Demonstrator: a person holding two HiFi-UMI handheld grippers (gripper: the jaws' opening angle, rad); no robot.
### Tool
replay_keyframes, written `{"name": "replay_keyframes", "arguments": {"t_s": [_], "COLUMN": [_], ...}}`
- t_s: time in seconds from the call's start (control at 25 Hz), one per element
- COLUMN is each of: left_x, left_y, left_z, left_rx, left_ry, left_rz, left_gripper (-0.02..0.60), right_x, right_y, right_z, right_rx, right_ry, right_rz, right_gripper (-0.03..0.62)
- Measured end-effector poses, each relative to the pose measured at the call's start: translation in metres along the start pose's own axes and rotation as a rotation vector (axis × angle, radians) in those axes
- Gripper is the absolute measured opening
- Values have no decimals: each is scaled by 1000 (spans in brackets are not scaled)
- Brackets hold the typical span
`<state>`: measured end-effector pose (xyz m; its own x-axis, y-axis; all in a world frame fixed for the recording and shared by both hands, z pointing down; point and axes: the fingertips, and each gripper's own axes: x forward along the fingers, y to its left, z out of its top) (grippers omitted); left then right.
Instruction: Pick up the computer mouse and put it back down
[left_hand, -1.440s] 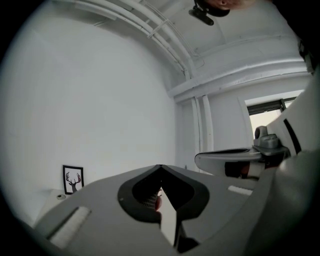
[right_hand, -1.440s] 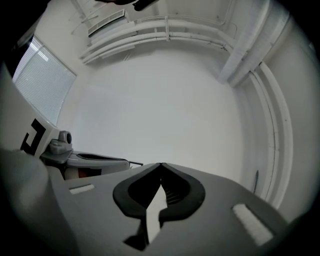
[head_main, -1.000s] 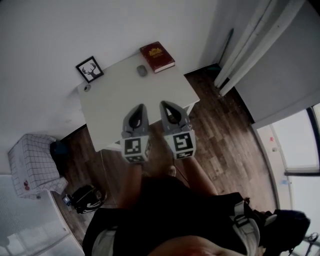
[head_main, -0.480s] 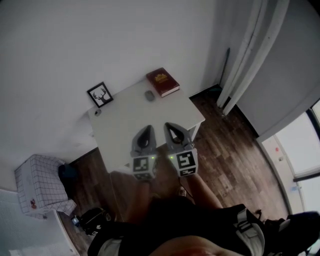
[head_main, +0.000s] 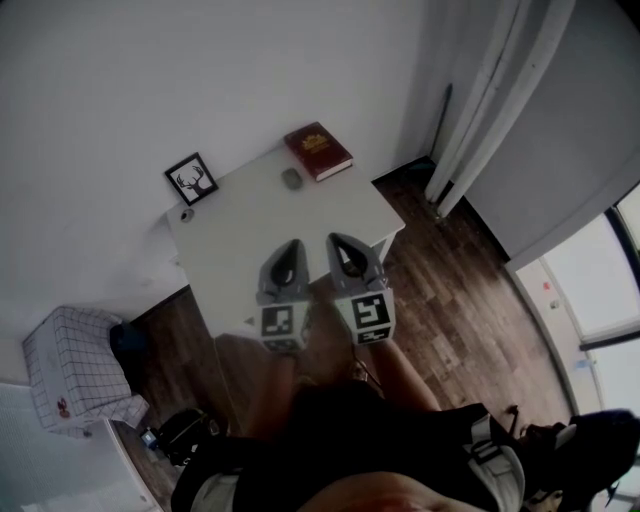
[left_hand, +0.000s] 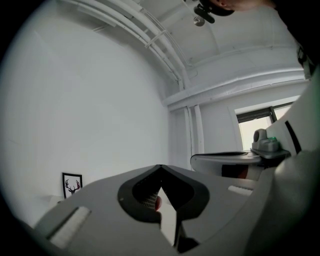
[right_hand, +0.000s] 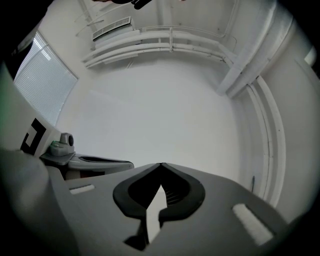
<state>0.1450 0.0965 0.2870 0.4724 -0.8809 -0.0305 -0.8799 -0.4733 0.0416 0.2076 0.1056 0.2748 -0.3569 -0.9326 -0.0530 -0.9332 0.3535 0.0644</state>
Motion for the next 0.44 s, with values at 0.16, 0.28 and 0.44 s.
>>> {"name": "replay_keyframes", "arguments": {"t_s": [0.16,0.28,0.44], "left_x": [-5,-8,-14], "left_y": [2,3,3], "left_z": [-1,1,3], "left_rx": [4,3,7], "left_ry": [-12,-14,-24], "left_rz": [-4,-3,-6], "left_gripper": [0,0,0], "right_x": [-2,-3,-7], "right_y": [4,6,12], "right_z": [0,2,3], "right_rx": [-3,-5,-9], "right_ry": [2,-2,-9], "right_rz": [-3,-2,1], "right_gripper": [14,14,14]}}
